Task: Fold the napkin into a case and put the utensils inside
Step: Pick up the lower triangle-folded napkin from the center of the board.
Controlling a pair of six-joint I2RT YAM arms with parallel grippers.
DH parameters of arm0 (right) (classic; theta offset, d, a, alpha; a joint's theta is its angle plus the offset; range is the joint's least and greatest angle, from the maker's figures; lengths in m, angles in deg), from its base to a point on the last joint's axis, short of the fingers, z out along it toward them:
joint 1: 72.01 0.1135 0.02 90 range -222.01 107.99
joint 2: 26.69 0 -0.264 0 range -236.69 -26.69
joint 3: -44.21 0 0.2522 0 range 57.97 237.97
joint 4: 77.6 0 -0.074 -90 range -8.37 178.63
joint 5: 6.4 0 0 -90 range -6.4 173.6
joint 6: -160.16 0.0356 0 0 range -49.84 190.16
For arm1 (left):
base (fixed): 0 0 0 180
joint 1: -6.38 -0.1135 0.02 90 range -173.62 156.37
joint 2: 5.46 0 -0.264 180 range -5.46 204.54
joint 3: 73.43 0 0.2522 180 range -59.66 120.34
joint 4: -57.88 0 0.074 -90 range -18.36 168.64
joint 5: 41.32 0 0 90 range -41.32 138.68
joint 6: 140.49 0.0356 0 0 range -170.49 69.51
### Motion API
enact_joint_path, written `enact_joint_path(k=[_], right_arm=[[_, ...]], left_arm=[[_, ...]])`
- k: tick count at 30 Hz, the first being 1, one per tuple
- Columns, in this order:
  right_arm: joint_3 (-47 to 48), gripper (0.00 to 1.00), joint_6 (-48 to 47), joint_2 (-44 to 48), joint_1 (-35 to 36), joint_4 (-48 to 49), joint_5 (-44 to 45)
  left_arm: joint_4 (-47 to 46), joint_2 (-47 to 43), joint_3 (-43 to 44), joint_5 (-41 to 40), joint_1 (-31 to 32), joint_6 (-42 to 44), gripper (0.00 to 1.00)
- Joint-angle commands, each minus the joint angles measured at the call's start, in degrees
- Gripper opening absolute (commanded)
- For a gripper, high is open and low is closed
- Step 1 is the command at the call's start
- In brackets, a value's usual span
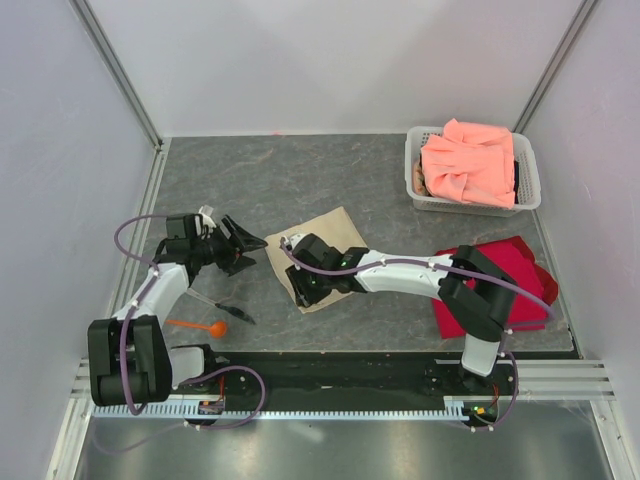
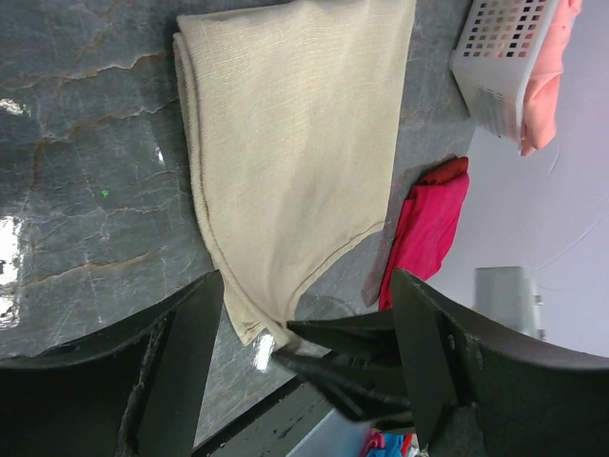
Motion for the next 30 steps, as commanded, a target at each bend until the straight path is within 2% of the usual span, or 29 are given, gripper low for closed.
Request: enact_joint_path(k=[1, 4, 18, 22, 27, 30], right_arm=[[3.8, 0.44, -2.2, -1.8, 1.6, -2.5, 0.3], [4.2, 0.52, -3.3, -2.6, 1.9, -3.7, 1.3], [7.3, 0.55, -8.2, -8.0, 5.7, -8.4, 8.7], [8.0, 0.55, -8.5, -10.7, 8.4, -9.8, 13.6], [8.9, 0.5, -8.3, -15.1, 11.2, -13.3, 22.8], [7.9, 0.42, -7.8, -16.1, 11.2, -12.5, 23.1]], left_arm=[[-2.1, -2.8, -0.6, 1.2, -0.1, -1.6, 0.78], [-2.0, -3.0, -1.1, 1.6, -0.1, -1.2, 0.77], [-1.7, -3.9, -2.1, 1.8, -0.1, -0.5, 0.77], [-1.4, -4.2, -2.2, 1.8, -0.3, -0.3, 0.77], [-1.0, -4.4, -2.5, 1.5, -0.2, -0.1, 0.77], [-0.6, -4.5, -2.6, 1.0, -0.3, 0.2, 0.77]])
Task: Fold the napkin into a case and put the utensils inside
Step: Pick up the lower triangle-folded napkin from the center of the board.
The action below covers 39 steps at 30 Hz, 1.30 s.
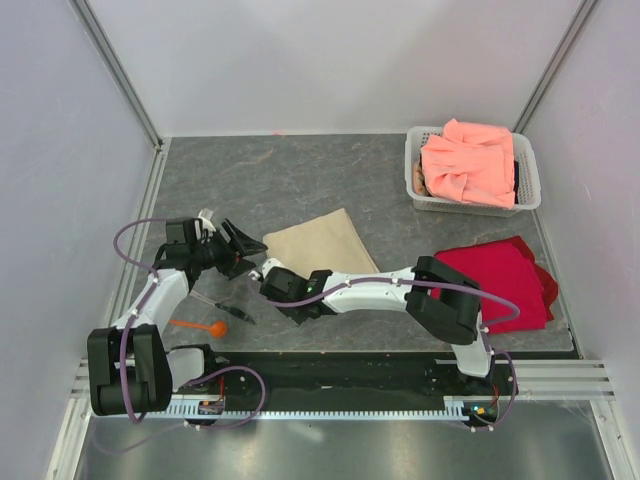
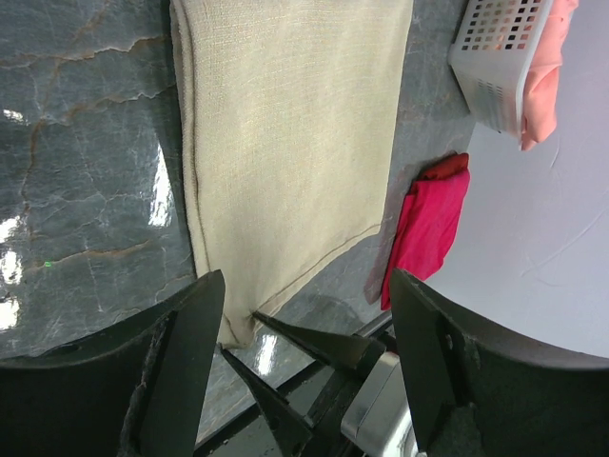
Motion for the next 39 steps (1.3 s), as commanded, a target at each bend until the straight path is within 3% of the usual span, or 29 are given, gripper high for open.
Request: enact_joint_path(k=[1, 7, 9, 12, 24, 39], right_arm=[[-2.0, 0.36, 0.3, -5.8, 0.4, -2.7, 4.2], [-1.1, 0.04, 2.4, -2.4, -0.7, -0.9, 4.9], [-0.7, 0.0, 3.2, -0.8, -1.3, -0.8, 5.2], [-1.1, 0.0, 4.0, 3.0, -2.8, -0.2, 3.6], [-13.5, 0.0, 8.3, 20.9, -9.5, 11.6, -10.3], [-18.2, 0.0, 10.7, 26.6, -14.4, 15.4, -17.0]], left_arm=[[-0.4, -1.3, -0.5, 0.9, -0.2, 0.2, 0.77], [0.5, 0.4, 0.0, 0.3, -0.3, 0.8, 0.79], [0.5, 1.4, 0.1, 0.3, -0.3, 0.8, 0.85], [0.4, 3.7, 0.5, 0.6, -0.2, 0.2, 0.92], [-7.9, 13.7, 3.3, 1.6, 1.3, -7.8, 0.94], [-14.8, 22.9, 6.3, -1.8, 3.8, -12.4, 0.91]])
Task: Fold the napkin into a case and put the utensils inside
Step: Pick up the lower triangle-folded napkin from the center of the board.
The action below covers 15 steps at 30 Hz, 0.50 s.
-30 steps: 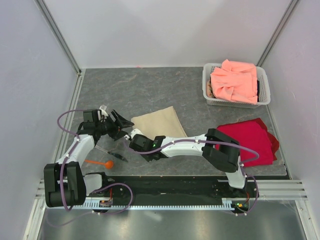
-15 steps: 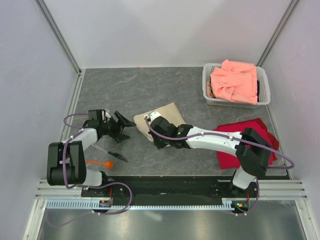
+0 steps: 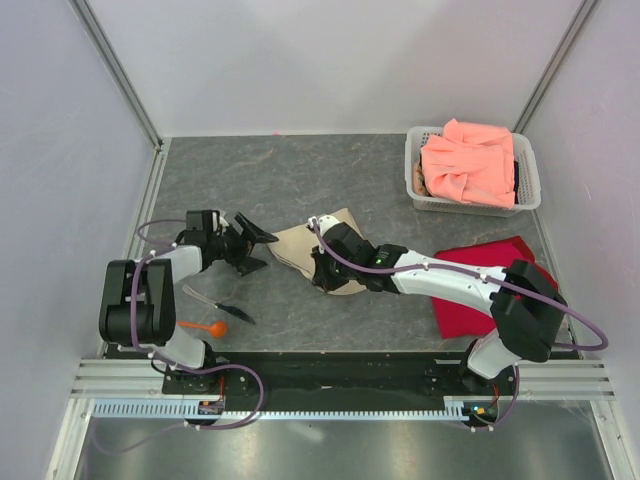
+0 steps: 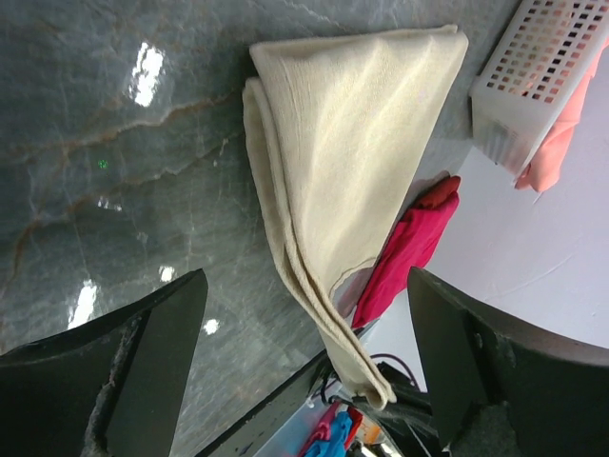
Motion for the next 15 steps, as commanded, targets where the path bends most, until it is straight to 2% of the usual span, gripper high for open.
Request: enact_joint_path(k=[1, 10, 13, 15], right_arm=[[-1.0, 0.0, 1.3, 2.9, -0.4, 3.5, -2.6], [-2.8, 0.0, 1.3, 3.7, -0.4, 5.2, -4.0], [-3.4, 0.0, 1.1, 3.6, -0.5, 5.6, -4.5], [-4.3, 0.0, 1.1, 3.9, -0.5, 6.4, -5.0]], left_arm=[[-5.1, 3.1, 1.8, -1.5, 0.2, -3.6, 0.91], [-10.0, 10.2, 5.6, -3.1, 4.8, -6.5, 0.81], [-10.1, 11.8, 6.9, -4.0, 4.8, -6.4, 0.74], [-9.3, 12.2, 7.8, -5.3, 4.9, -5.1, 0.65]])
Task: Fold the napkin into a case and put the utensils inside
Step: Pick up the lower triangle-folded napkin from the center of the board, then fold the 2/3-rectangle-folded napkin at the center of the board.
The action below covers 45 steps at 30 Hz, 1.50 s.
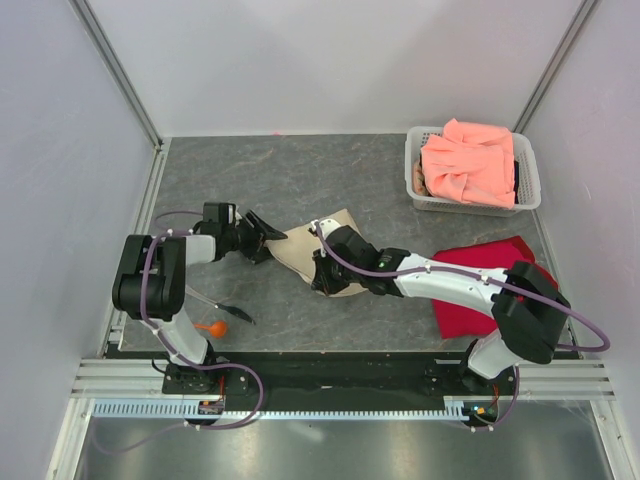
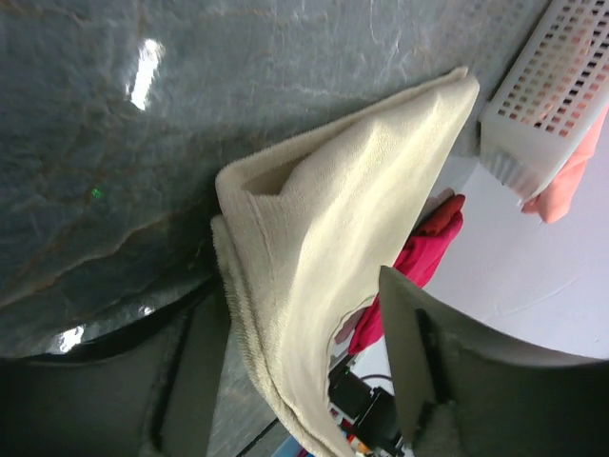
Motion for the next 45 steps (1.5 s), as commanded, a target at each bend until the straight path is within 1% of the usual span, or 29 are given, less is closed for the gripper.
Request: enact_joint_path(k=[1, 2, 4, 5, 7, 8, 10, 11, 12, 13, 16, 19, 20, 22, 23, 24, 26, 29, 30, 31, 32, 35, 36, 39, 42, 45], right_arm=[[-1.6, 0.0, 0.2, 2.6, -0.2, 3.5, -1.7], [-2.1, 0.0, 0.1, 2.6, -0.2, 3.8, -2.0], [-2.5, 0.0, 0.1, 2.7, -0.1, 4.2, -2.7], [-3.2, 0.0, 0.3, 2.7, -0.2, 4.6, -2.9], [-3.8, 0.0, 0.4, 2.9, -0.2, 4.9, -3.4], [-4.7, 0.0, 0.5, 3.0, -0.2, 5.2, -3.9], [-6.0, 0.0, 1.0, 3.6, -0.2, 6.2, -5.0], [-7.7, 0.0, 1.6, 3.8, -0.2, 7.8, -6.5], [-8.6, 0.0, 2.1, 4.0, -0.2, 8.7, -7.3], [-9.5, 0.0, 2.8, 4.0, -0.2, 9.9, -8.2], [-12.6, 0.0, 5.6, 2.2, 0.1, 15.2, -13.1], [-15.5, 0.0, 9.1, 0.2, 1.1, 22.1, -17.7], [-16.6, 0.0, 10.1, -0.8, 1.7, 25.8, -18.9], [-17.5, 0.0, 13.0, -1.6, 1.8, 29.3, -22.5], [-18.9, 0.0, 14.3, -1.8, 1.8, 33.6, -23.5], [-19.5, 0.0, 15.5, -2.0, 1.8, 35.6, -25.3], [-20.9, 0.0, 18.5, -2.5, 1.2, 40.2, -26.9], [-23.6, 0.0, 22.6, -3.2, -0.6, 44.9, -28.6], [-24.2, 0.0, 23.2, -3.3, -1.2, 45.5, -29.1], [-25.6, 0.0, 24.8, -3.6, -1.8, 46.0, -29.6], [-26.4, 0.0, 25.6, -3.6, -3.0, 47.3, -29.8], [-29.4, 0.0, 26.9, -3.5, -4.8, 48.2, -30.2], [-30.5, 0.0, 26.6, -3.4, -5.1, 47.8, -29.9], [-32.1, 0.0, 26.0, -3.3, -6.2, 46.7, -29.1], [-33.6, 0.0, 25.1, -3.3, -7.0, 46.1, -28.8], [-33.9, 0.0, 22.7, -2.8, -8.1, 42.9, -27.4]], left_arm=[[-1.7, 1.0, 2.9, -3.1, 0.1, -0.3, 0.61], [-0.6, 1.0, 3.2, -3.6, 0.1, 0.8, 0.54], [0.7, 0.5, 3.4, -5.2, 0.1, 2.1, 0.48], [1.4, -0.1, 3.6, -5.6, 0.1, 3.3, 0.42], [4.7, -1.0, 4.0, -7.6, 0.1, 5.1, 0.38], [6.1, -2.5, 4.6, -8.6, 0.1, 7.4, 0.34], [10.4, -4.1, 4.9, -11.8, 0.2, 9.5, 0.29], [11.7, -6.1, 5.3, -13.3, 0.2, 11.5, 0.12], [15.0, -7.0, 5.5, -16.1, 0.1, 12.5, 0.04], [16.3, -8.1, 5.6, -17.6, 0.1, 13.3, 0.02], [21.3, -12.7, 5.9, -23.0, 0.1, 16.3, 0.02], [25.6, -16.9, 6.5, -27.6, 0.3, 19.5, 0.02], [26.7, -17.8, 6.9, -29.0, 0.4, 20.1, 0.02], [30.7, -19.4, 8.5, -34.2, 1.5, 22.1, 0.02], [32.3, -19.6, 9.3, -36.0, 2.1, 22.7, 0.02], [33.5, -19.6, 10.2, -41.2, 3.6, 23.0, 0.02], [35.9, -19.1, 12.6, -44.1, 5.0, 23.4, 0.02], [38.9, -14.9, 17.8, -48.8, 9.6, 22.8, 0.02], [39.6, -13.4, 19.4, -50.7, 12.0, 22.8, 0.02], [40.4, -11.9, 22.8, -51.5, 13.1, 22.4, 0.02], [42.5, -8.3, 24.8, -53.0, 14.0, 22.1, 0.02], [45.3, -2.5, 31.3, -56.3, 18.9, 21.4, 0.02], [45.5, -1.1, 33.7, -56.7, 19.7, 21.2, 0.02], [46.2, 3.0, 37.3, -57.1, 21.8, 20.6, 0.02], [46.7, 6.4, 40.3, -56.9, 23.2, 20.0, 0.02], [46.9, 8.9, 42.3, -57.2, 24.3, 19.9, 0.02]])
